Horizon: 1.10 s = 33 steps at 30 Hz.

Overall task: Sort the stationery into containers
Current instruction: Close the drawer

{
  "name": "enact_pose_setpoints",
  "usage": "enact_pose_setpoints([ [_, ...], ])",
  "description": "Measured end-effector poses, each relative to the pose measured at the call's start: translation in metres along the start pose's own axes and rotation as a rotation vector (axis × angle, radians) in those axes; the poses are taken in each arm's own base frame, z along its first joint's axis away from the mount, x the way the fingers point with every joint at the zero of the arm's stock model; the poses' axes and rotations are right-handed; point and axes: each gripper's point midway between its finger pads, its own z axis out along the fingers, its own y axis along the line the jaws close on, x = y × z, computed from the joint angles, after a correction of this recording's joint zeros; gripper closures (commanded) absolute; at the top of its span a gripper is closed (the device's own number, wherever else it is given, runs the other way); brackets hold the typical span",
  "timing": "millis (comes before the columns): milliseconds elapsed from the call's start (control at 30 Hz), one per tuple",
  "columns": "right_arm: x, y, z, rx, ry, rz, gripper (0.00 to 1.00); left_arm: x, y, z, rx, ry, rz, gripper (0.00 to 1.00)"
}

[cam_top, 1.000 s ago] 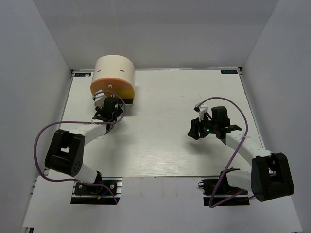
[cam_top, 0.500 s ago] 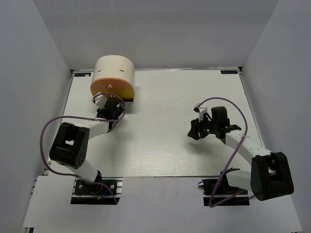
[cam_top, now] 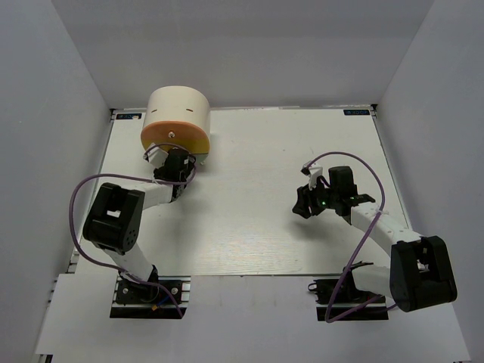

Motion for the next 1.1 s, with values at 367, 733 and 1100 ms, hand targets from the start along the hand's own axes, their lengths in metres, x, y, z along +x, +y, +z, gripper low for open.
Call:
enact_pose_setpoints([
  [367,0.0,-0.002,0.0,0.01,0.002,-0.014,0.44,0.0,-0.009,0.005,0.005,-0.003,-0.064,0.35],
  [733,0.0,-0.003,0.0,0.012,0.002,-0.016,0.44,0.011,0.006,-0.021,0.048,0.054,-0.066,0.3],
  [1100,-0.002,-0.004,-0.002,0.021,-0.006,-0.017,0.27,0.02,0.013,-0.109,0.307,0.222,0.07,0.0],
])
